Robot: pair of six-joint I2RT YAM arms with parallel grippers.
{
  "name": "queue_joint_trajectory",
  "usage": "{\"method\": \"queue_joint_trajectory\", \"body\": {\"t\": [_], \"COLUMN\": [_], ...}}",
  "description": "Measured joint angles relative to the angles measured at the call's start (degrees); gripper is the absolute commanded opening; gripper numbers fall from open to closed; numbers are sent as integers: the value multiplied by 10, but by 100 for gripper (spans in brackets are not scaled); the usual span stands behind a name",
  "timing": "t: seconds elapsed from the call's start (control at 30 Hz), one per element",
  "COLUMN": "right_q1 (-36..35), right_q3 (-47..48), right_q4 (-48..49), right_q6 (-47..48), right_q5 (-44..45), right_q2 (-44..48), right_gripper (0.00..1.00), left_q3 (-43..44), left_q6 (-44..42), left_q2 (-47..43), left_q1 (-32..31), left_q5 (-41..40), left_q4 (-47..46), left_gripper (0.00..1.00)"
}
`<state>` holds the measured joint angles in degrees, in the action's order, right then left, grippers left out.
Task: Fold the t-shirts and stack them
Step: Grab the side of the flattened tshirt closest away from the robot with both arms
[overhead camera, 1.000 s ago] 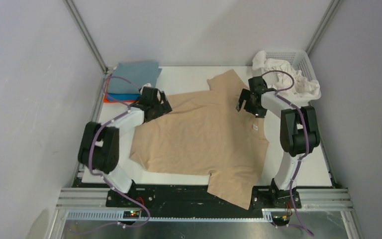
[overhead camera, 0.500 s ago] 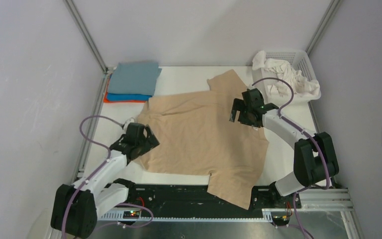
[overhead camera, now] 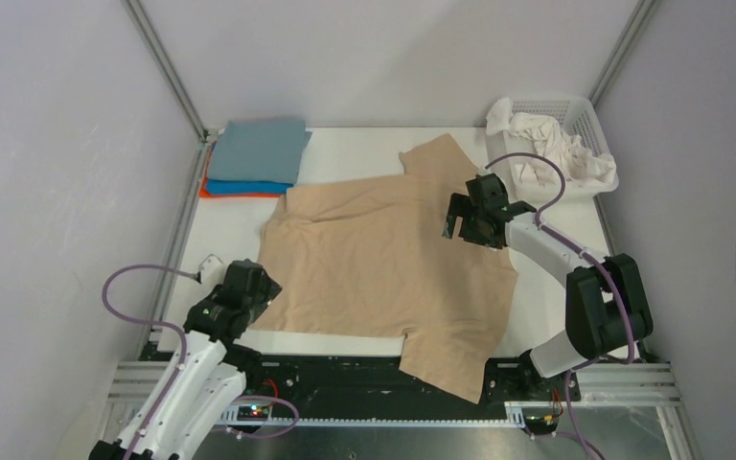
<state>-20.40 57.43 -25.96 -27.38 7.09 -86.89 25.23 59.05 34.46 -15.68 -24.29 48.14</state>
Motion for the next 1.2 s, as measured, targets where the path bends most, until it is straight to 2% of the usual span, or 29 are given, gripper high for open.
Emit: {"method": "queue_joint_trajectory", "body": {"t": [0.2, 0.4, 0.6, 0.73, 0.77, 0.83, 0.97, 1.03, 1.07, 1.1, 1.13, 1.17, 1.2], "right_q1": [3, 9, 16, 18, 18, 18, 19, 19, 19, 19, 20, 20, 21], "right_q3": [-10, -11, -14, -14, -14, -15, -17, -17, -17, -17, -17, -17, -17], "right_q4": [2, 4, 6, 8, 8, 8, 9, 9, 9, 9, 9, 9, 9], "right_q6": [0, 0, 0, 0, 0, 0, 0, 0, 0, 0, 0, 0, 0], "right_q5": [-1, -2, -5, -5, -5, -5, -5, -5, -5, -5, -5, -5, -5], "right_q2": [0, 0, 0, 0, 0, 0, 0, 0, 0, 0, 0, 0, 0], "right_gripper": [99, 99, 99, 99, 99, 99, 99, 99, 99, 99, 99, 99, 99], "left_q3": [-18, -45, -43, -47, -50, -54, -65, -70, -72, -74, -74, -76, -75], "left_q6": [49, 86, 107, 123, 129, 140, 158, 165, 167, 170, 172, 175, 176], "left_q2": [-28, 5, 42, 41, 41, 41, 41, 45, 50, 59, 71, 83, 94], "left_q1": [-14, -39, -42, -43, -43, -43, -44, -44, -44, -44, -44, -44, -45], "left_q5": [17, 39, 32, 19, 14, 7, -7, -13, -14, -15, -15, -16, -17], "left_q4": [31, 39, 34, 30, 26, 16, -12, -33, -45, -61, -76, -88, -99], "left_gripper": [100, 100, 91, 74, 65, 58, 55, 47, 36, 31, 21, 17, 8]}}
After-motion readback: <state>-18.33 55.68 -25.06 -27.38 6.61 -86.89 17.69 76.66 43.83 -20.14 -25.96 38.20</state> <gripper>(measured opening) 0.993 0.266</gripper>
